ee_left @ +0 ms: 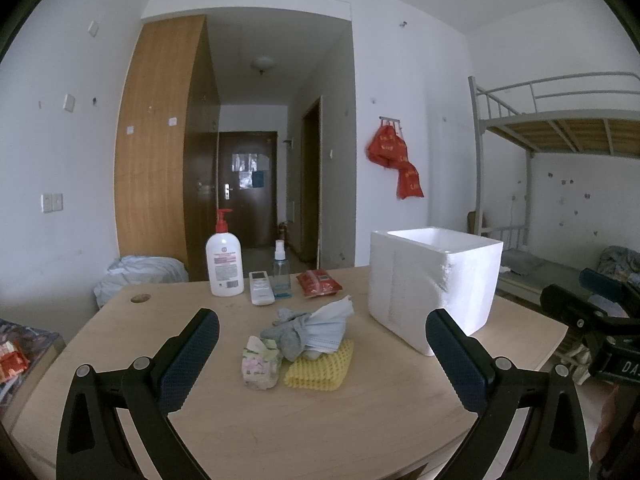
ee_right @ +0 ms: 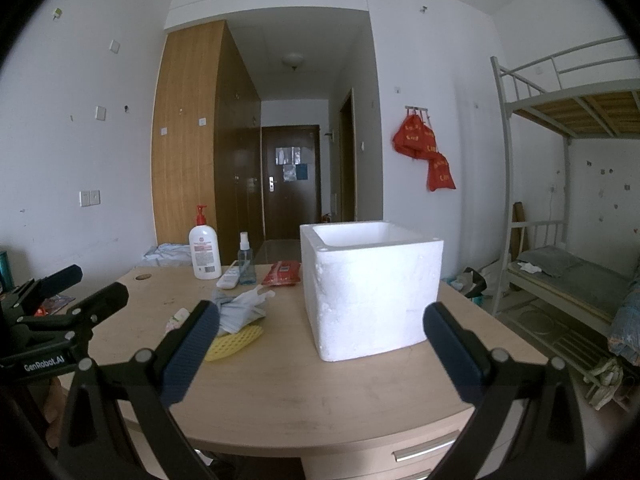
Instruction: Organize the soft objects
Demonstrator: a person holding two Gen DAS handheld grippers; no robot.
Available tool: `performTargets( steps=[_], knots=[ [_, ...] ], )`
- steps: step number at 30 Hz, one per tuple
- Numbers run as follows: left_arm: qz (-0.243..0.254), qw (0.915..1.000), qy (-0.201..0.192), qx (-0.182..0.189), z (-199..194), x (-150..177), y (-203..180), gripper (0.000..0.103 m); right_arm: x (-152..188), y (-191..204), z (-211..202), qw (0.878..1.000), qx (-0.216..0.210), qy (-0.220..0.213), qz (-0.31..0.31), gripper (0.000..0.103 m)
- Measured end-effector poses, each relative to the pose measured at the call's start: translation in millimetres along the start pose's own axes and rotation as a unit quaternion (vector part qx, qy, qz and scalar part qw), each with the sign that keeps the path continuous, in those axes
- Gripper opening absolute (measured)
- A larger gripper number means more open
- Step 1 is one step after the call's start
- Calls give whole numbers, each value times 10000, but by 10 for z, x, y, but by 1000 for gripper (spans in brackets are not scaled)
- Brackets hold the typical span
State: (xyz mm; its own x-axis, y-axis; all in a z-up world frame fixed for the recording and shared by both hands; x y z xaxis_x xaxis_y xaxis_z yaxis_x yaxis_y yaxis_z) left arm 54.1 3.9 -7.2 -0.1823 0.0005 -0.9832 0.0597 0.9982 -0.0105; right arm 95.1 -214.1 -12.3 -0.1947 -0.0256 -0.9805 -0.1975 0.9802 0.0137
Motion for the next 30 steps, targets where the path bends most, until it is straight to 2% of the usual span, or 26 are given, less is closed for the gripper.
performTargets(
  steps=[15, 25, 30],
  knots=[
    [1, 10000, -3, -4, 4, -6, -8, 103, -32, 25, -6, 10000, -72, 28, 9, 103],
    [-71, 9999, 42, -113, 74, -63, 133, 103, -60, 160, 177, 9996, -270, 81, -55, 103],
    [-134, 9997, 108, -189, 168, -88, 250, 103, -68, 253, 275, 9985, -506, 156, -115, 103]
  ],
)
Point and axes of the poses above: each gripper's, at about its wrist camera, not at the fingertips, and z roughly the way its jaws point, y to its left, x to its underside, the point moved 6 cm from there along z, roughly the way its jaws point, and after that the axes turned 2 degrees about x, right-handed, at the moved point
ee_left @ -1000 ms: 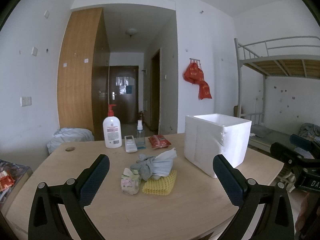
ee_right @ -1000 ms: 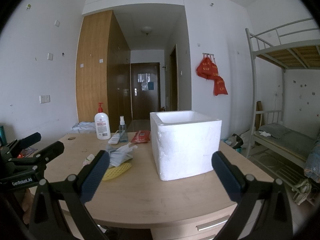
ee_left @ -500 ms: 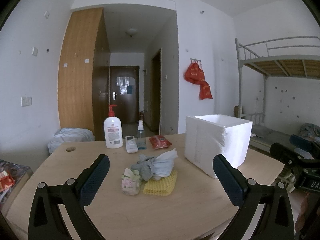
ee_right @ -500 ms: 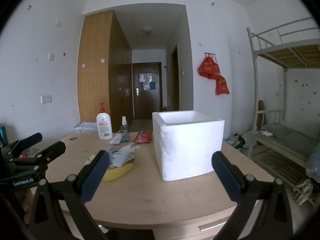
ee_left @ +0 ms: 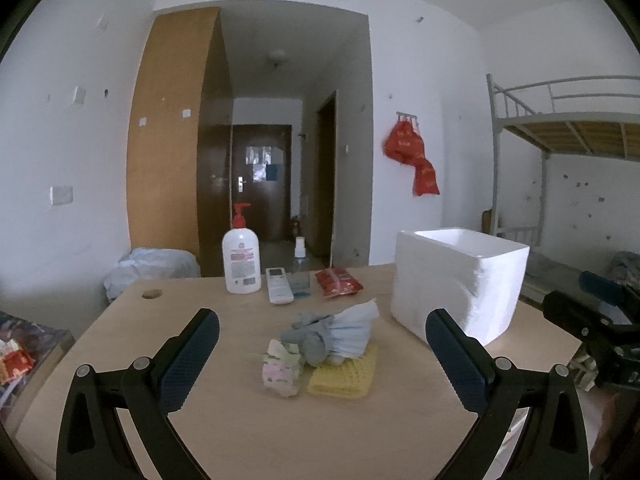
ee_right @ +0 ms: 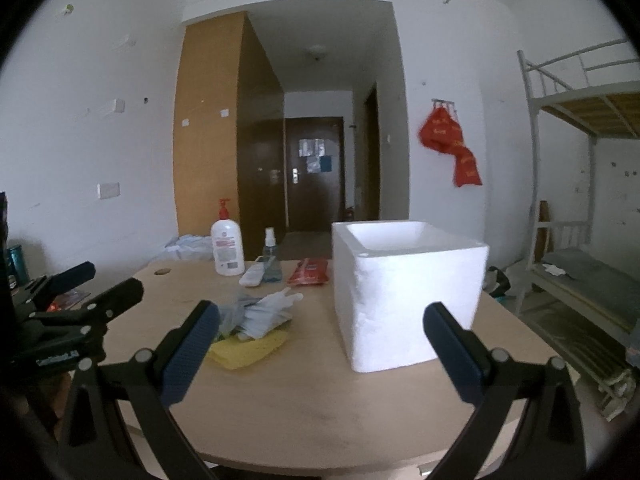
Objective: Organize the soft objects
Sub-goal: 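Move both tools toward the pile, left gripper toward the floral tissue pack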
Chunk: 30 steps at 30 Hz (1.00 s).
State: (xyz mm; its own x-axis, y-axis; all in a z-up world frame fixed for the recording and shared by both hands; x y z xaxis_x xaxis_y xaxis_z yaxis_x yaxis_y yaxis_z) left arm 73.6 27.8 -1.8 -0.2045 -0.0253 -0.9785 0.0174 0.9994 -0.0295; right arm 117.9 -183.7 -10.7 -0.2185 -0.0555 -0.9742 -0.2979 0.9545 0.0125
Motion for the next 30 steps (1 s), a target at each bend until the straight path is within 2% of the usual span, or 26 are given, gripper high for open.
performTargets(
  steps=[18, 26, 30],
  knots=[
    [11, 9984, 385, -419, 373, 85, 456, 103, -47, 399, 501, 9948, -968, 298, -104, 103],
    [-65, 9965, 673, -485, 640, 192, 628, 103, -10, 535, 851, 9910, -1170, 637, -158, 103],
    [-108, 9955, 836, -435, 779, 261, 683, 103, 19, 583, 1032, 9862, -1402, 876, -128, 103]
  ],
)
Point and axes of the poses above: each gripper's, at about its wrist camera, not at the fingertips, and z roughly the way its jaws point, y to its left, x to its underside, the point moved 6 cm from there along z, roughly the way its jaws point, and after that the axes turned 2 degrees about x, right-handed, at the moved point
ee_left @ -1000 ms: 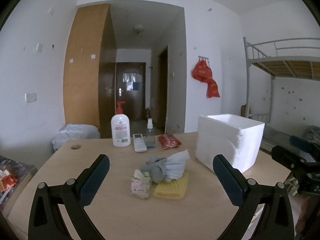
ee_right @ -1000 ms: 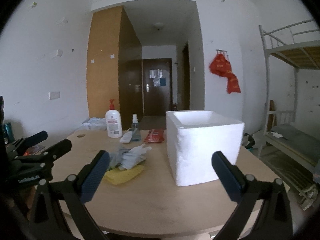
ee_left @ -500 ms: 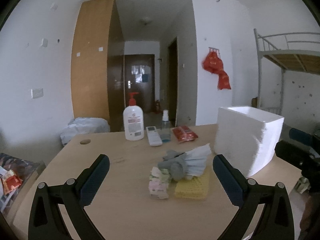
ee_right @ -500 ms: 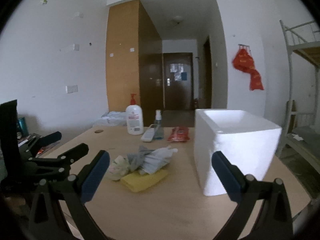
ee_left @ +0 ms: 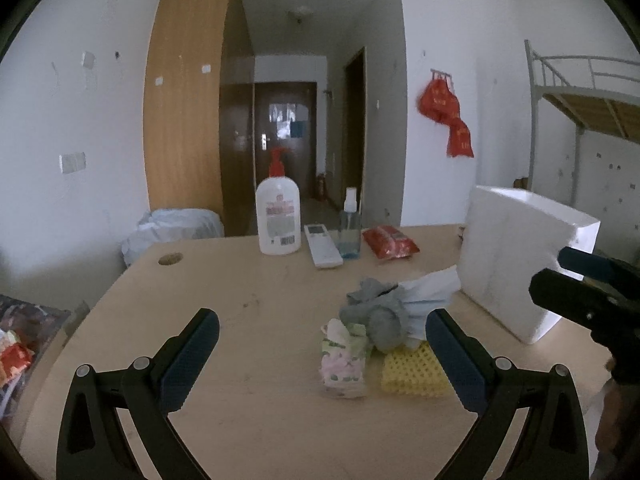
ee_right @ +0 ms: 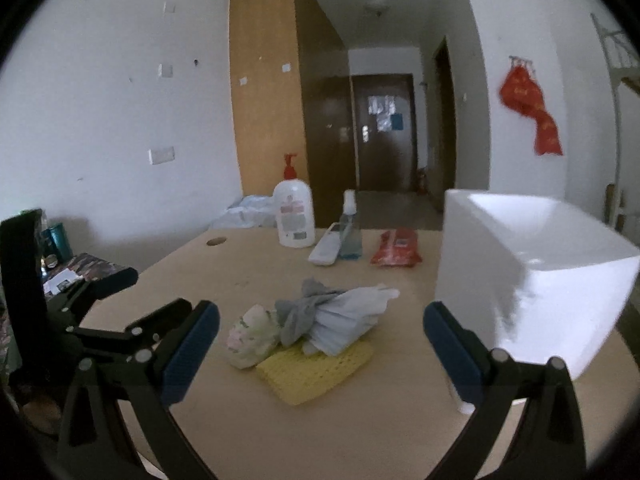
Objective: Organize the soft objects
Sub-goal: 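Move both tools toward the pile, left gripper toward the floral tissue pack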
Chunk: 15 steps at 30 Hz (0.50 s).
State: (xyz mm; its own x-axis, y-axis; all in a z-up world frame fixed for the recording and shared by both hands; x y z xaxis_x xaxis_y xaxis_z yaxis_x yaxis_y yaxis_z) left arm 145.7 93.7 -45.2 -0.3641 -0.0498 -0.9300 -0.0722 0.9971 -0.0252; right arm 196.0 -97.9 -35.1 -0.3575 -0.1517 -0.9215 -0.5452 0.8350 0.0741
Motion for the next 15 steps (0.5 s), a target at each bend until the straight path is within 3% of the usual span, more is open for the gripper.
performTargets(
  steps=[15],
  knots=[
    [97, 9961, 838, 247, 619, 172, 18, 103, 74, -152, 641, 9962, -143, 857, -37, 103]
  ],
)
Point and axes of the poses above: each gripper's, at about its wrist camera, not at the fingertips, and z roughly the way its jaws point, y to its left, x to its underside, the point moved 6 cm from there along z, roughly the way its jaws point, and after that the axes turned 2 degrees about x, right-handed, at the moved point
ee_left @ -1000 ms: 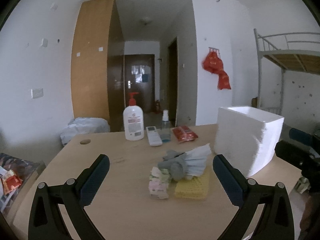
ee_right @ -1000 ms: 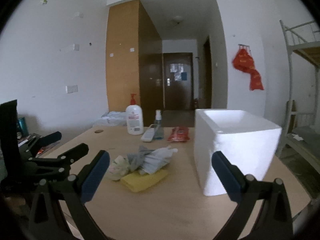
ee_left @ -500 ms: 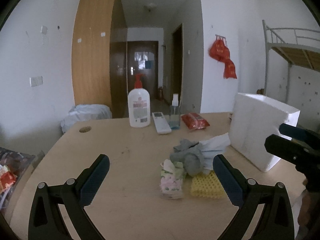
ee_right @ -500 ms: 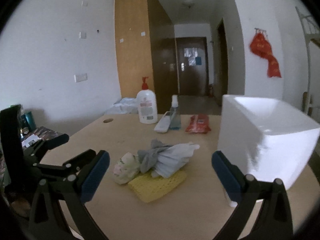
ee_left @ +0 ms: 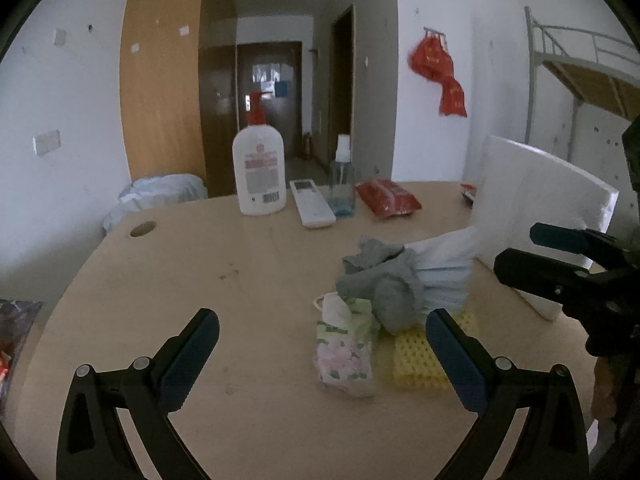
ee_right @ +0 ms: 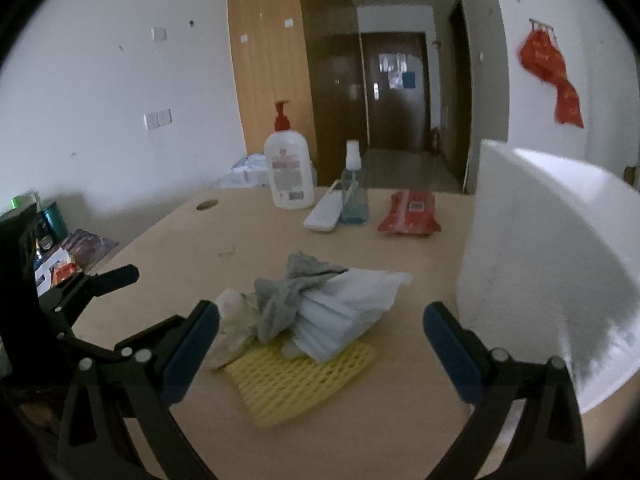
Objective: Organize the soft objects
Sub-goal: 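Move both tools toward the pile, left gripper toward the floral tissue pack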
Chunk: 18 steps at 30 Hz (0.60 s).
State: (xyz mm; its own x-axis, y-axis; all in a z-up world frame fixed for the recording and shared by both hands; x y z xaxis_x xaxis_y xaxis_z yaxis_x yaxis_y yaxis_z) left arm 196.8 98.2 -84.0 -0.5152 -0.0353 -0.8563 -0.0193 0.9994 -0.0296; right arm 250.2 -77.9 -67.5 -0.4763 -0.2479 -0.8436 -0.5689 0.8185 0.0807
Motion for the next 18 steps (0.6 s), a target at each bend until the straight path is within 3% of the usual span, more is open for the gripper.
performTargets(
  steps=[9, 14, 16, 18],
  knots=[
    [-350, 9968, 634, 340, 335, 58, 22, 98, 4, -49, 312, 9992, -44, 390, -95, 103],
    [-455, 9921, 1102, 384, 520, 138, 11, 80, 16, -86, 449, 9983, -74, 576, -60, 103],
    [-492, 9903, 1238, 403, 567, 171, 10, 68, 28, -104, 497, 9977, -122, 666, 5, 103],
    [-506, 9888, 1337, 421, 604, 205, 9, 65, 48, -109, 544, 9970, -160, 761, 28, 103]
  ],
)
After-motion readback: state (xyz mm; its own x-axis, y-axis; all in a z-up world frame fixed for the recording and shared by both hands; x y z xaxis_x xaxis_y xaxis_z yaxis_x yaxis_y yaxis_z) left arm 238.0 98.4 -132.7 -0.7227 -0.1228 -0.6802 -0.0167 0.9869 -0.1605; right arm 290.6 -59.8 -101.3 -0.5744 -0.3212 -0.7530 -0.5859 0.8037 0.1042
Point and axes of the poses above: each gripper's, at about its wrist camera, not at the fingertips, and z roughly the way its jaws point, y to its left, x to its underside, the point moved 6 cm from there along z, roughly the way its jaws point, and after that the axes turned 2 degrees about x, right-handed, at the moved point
